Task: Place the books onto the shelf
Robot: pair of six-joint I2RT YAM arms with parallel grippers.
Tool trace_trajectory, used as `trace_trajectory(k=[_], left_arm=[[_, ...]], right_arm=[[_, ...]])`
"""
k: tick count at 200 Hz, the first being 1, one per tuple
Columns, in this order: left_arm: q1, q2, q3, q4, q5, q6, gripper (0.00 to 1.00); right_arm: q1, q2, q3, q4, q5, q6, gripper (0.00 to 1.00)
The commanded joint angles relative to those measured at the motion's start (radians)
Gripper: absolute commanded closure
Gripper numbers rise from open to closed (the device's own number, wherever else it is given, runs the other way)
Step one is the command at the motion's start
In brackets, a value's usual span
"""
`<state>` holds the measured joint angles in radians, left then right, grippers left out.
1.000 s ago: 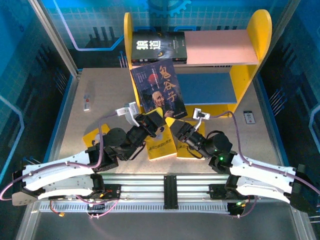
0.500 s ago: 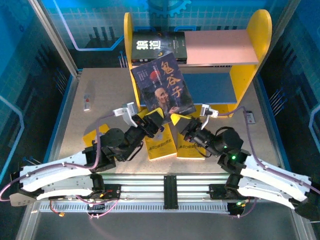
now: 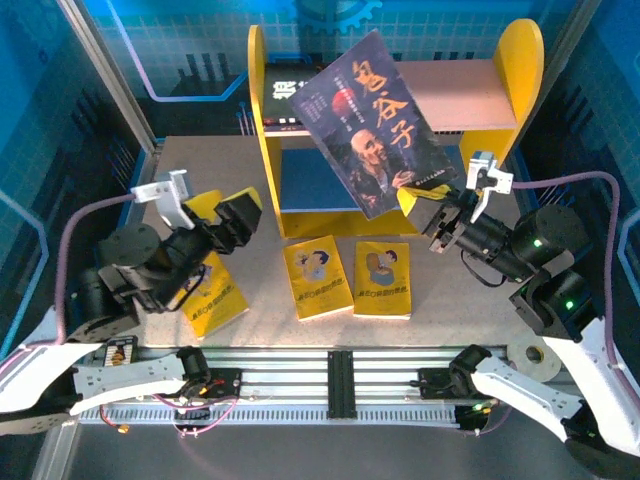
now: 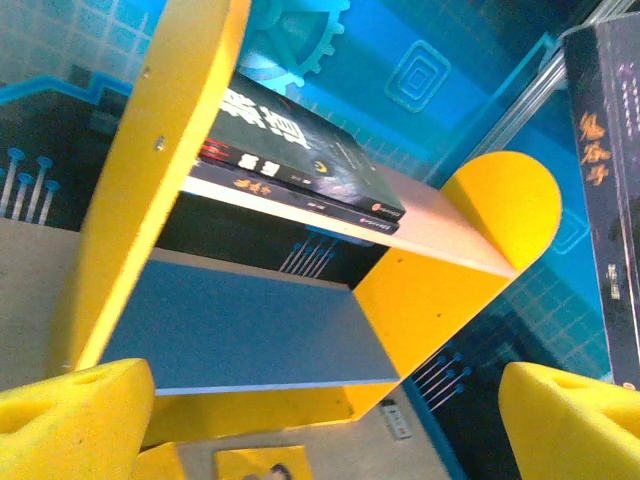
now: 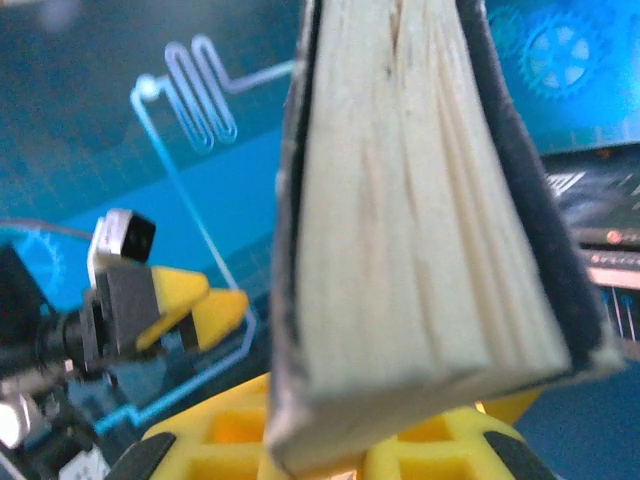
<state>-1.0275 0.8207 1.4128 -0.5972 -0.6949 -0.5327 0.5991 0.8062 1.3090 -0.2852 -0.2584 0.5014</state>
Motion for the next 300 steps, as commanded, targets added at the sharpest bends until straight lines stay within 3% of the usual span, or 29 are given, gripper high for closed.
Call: trace_trajectory(k=[1, 25, 65, 99, 139, 176, 245, 272, 300], left_arm=[[0.023, -0.008, 0.083, -0.231, 0.138, 0.074, 0.07], [0.023, -0.013, 0.117, -0.274, 0.235, 0.102, 0.05], [0.024, 0.019, 0.171, -0.337, 0.273, 0.162, 0.01], [0.024, 0.078, 0.236, -0.395, 0.207, 0.180, 0.01], [0.079, 0.129, 0.223, -0.324, 0.219, 0.221, 0.01], [0.224, 0.214, 0.318, -0.330, 0.402, 0.267, 0.01], [0.532, 0.354, 0.429, -0.381, 0.931, 0.279, 0.01], [0.578, 0.367, 0.422, -0.378, 1.125, 0.299, 0.01], [0.605, 0.352, 0.383, -0.336, 1.244, 0.299, 0.04]], right_arm=[[-0.030, 0.050, 0.040, -0.152, -0.185, -0.100, 0.88], [-0.035, 0.090, 0.044, -0.196, -0.252, -0.138, 0.88], [-0.040, 0.138, 0.045, -0.240, -0.356, -0.176, 0.89], [-0.045, 0.149, 0.036, -0.239, -0.385, -0.179, 0.89], [-0.098, 0.182, 0.104, -0.252, -0.477, -0.192, 0.89], [-0.132, 0.203, 0.118, -0.250, -0.589, -0.205, 0.89], [-0.223, 0.218, 0.036, -0.032, -0.817, -0.082, 0.89], [-0.237, 0.243, 0.037, -0.005, -0.867, -0.080, 0.89], [-0.243, 0.266, 0.056, -0.054, -0.869, -0.126, 0.89]])
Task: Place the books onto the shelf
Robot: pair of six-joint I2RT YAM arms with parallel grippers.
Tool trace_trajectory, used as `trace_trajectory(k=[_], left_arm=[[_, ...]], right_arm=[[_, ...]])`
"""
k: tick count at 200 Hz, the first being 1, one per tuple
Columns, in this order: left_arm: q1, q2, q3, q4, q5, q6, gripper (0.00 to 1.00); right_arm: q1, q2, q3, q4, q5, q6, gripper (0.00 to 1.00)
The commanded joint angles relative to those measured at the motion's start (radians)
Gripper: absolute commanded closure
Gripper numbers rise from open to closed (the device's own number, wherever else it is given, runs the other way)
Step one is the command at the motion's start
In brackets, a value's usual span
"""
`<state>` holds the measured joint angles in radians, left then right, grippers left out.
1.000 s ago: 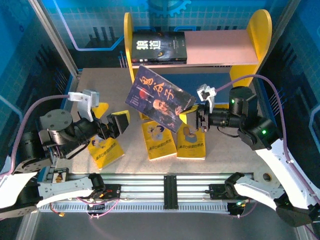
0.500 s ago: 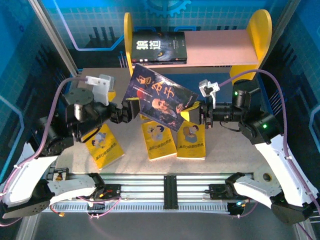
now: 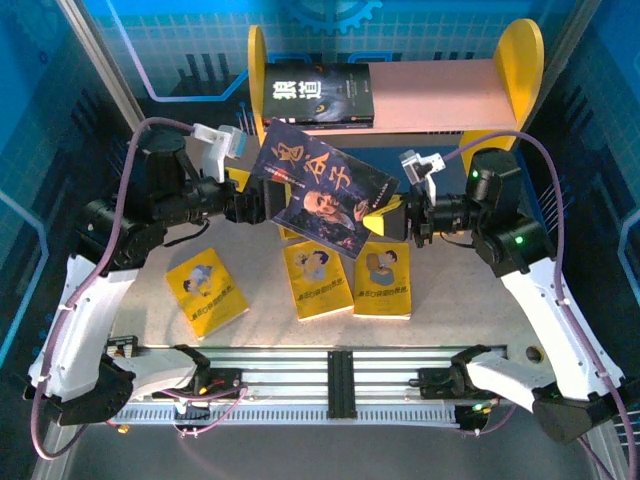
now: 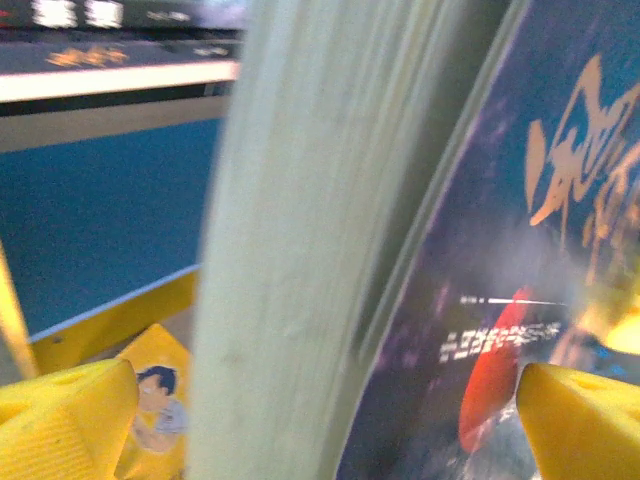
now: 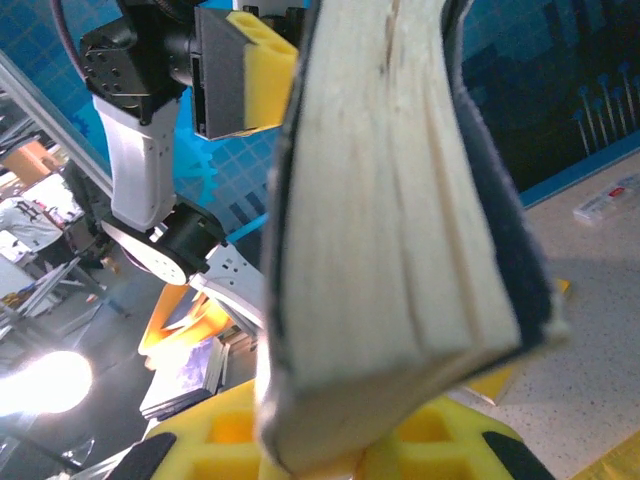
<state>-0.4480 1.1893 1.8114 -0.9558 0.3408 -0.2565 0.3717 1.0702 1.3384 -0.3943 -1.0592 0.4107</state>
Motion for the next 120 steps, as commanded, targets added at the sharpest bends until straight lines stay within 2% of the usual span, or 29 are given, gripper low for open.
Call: trace_trajectory(k=[1, 25, 61, 95, 120], left_arm=[[0.027, -0.018, -0.018, 0.026, 0.212, 0.022, 0.04], [0.067, -0.042, -0.053, 0.078, 0.290, 0.007, 0.08], [0.113, -0.034, -0.071, 0.099, 0.362, -0.005, 0.24], [0.135, -0.037, -0.096, 0.134, 0.390, -0.018, 0.50], [0.148, -0.043, -0.123, 0.167, 0.404, -0.032, 0.65]], right_arm=[[-0.016, 0.004, 0.027, 0.052, -0.067, -0.037, 0.89], [-0.027, 0.023, 0.031, 0.011, -0.058, -0.060, 0.89], [-0.038, 0.047, 0.047, -0.041, -0.042, -0.094, 0.89], [-0.052, 0.068, 0.063, -0.073, -0.049, -0.114, 0.89], [-0.059, 0.083, 0.068, -0.080, -0.052, -0.115, 0.87]])
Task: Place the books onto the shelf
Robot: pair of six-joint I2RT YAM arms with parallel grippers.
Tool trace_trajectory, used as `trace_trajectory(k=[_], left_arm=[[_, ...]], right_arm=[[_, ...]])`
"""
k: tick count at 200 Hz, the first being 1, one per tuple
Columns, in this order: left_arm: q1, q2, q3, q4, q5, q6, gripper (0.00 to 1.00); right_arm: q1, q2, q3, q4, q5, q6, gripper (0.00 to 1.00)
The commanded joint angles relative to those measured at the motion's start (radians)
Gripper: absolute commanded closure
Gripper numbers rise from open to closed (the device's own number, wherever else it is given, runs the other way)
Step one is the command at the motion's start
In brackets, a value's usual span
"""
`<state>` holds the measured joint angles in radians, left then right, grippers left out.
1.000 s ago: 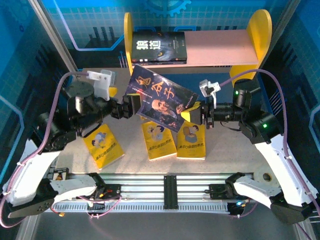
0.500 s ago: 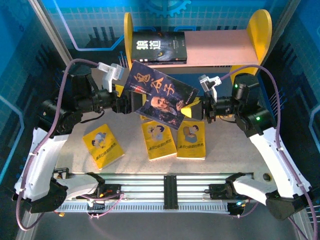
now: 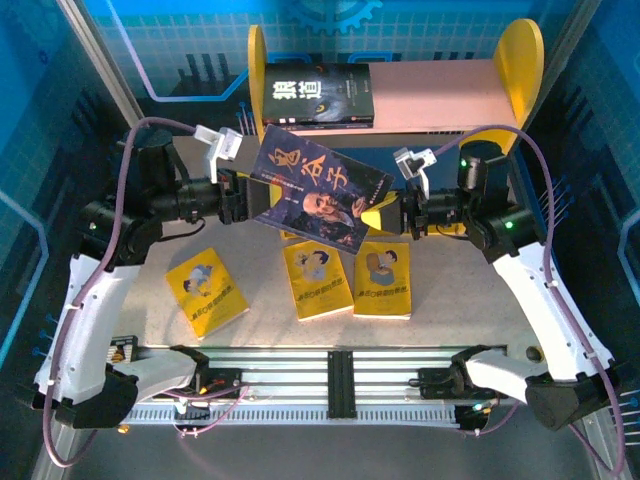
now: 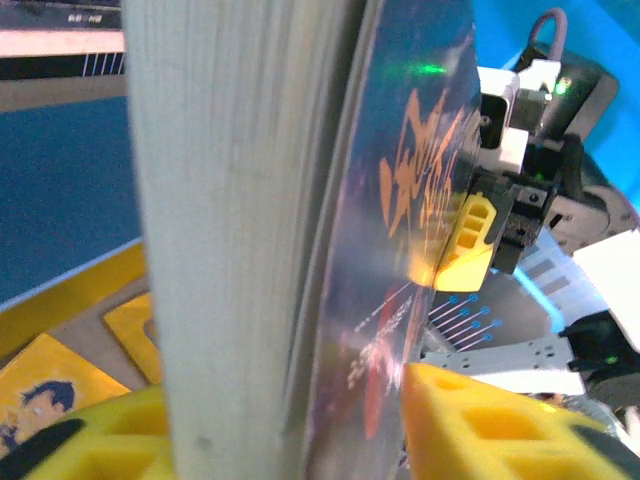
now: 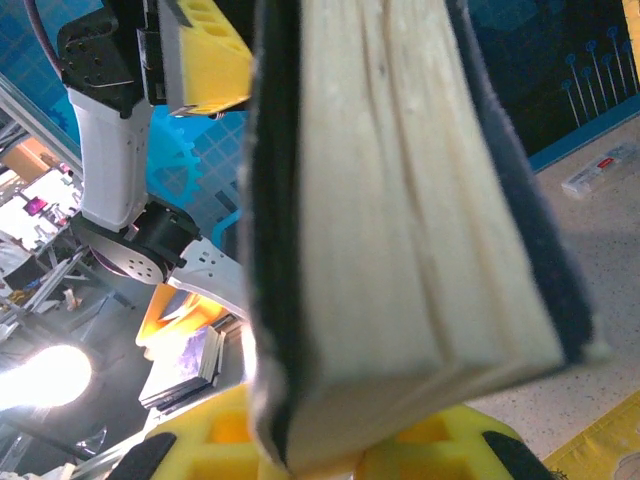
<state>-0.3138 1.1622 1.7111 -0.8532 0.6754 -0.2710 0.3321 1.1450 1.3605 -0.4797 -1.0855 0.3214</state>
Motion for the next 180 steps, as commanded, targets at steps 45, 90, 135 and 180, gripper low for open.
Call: trace_trajectory(k=[45, 90, 135, 180], left_arm=[[0.034, -0.045, -0.104, 0.206, 0.067, -0.116, 0.97], [0.053, -0.098, -0.225, 0.427, 0.044, -0.281, 1.00], [0.067, -0.139, -0.296, 0.585, 0.023, -0.400, 1.00], [0.072, -0.136, -0.308, 0.661, 0.023, -0.444, 1.00]], right_arm=[[-0.021, 0.015, 0.034, 0.077, -0.020, 0.047, 0.82], [-0.021, 0.001, -0.045, 0.308, 0.032, 0.273, 0.69], [-0.010, -0.071, -0.136, 0.378, 0.174, 0.370, 0.37], [0.012, -0.101, -0.187, 0.410, 0.244, 0.426, 0.25]])
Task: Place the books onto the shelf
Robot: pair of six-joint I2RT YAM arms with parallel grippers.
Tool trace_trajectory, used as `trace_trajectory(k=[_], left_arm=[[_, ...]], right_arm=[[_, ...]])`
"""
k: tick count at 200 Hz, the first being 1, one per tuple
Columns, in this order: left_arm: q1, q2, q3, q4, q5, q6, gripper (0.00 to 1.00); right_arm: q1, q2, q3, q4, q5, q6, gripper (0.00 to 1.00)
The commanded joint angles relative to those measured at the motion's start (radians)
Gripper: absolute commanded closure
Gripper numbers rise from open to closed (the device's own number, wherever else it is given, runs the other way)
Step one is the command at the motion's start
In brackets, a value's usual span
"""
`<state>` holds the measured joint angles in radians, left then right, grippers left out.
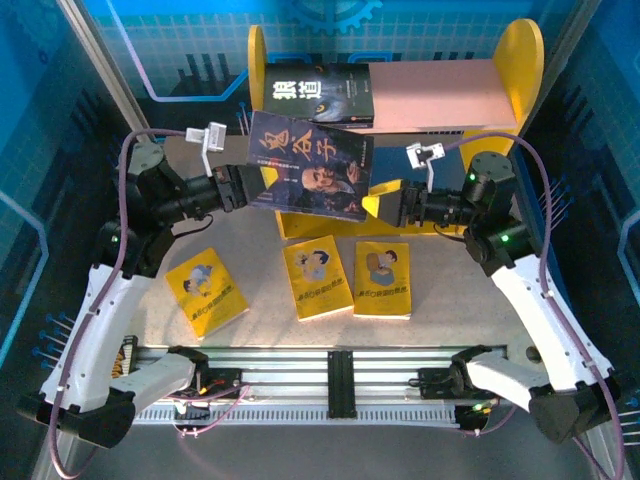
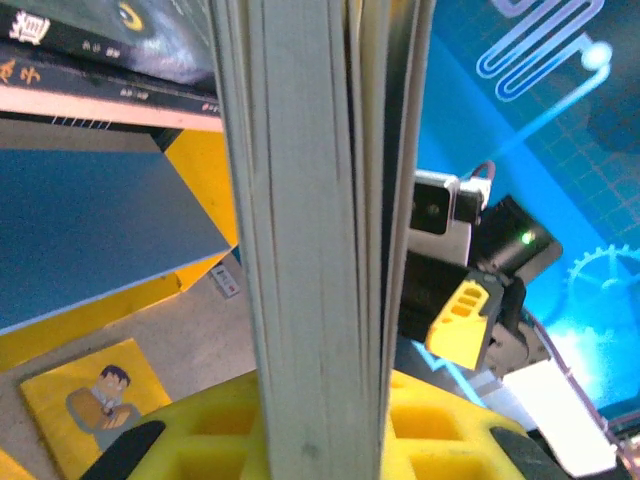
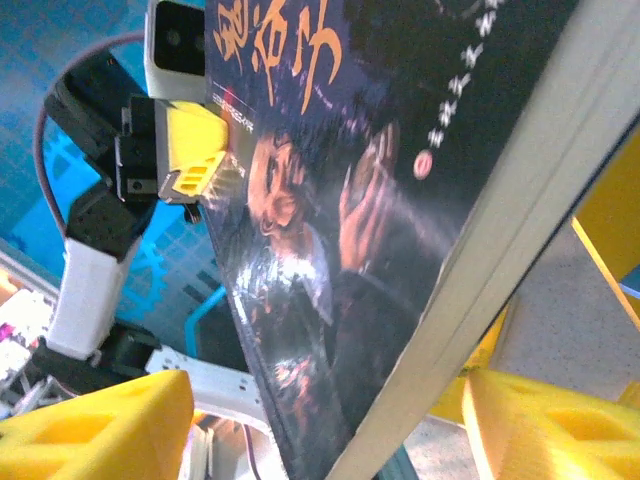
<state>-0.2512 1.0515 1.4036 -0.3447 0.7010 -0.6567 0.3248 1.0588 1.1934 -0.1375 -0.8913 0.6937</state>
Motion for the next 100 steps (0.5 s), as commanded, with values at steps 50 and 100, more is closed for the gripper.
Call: trace_trajectory(k=[50, 100], left_arm=[[0.010, -0.021, -0.032, 0.235, 0.005, -0.104, 1.00], [0.010, -0.045, -0.054, 0.279, -0.013, -0.084, 1.00]], right_arm=[[0.069, 0.038, 0.024, 0.083, 0.080, 0.069, 0.26], [0.094, 0.104, 0.123, 0.096, 0.089, 0.084, 0.56]])
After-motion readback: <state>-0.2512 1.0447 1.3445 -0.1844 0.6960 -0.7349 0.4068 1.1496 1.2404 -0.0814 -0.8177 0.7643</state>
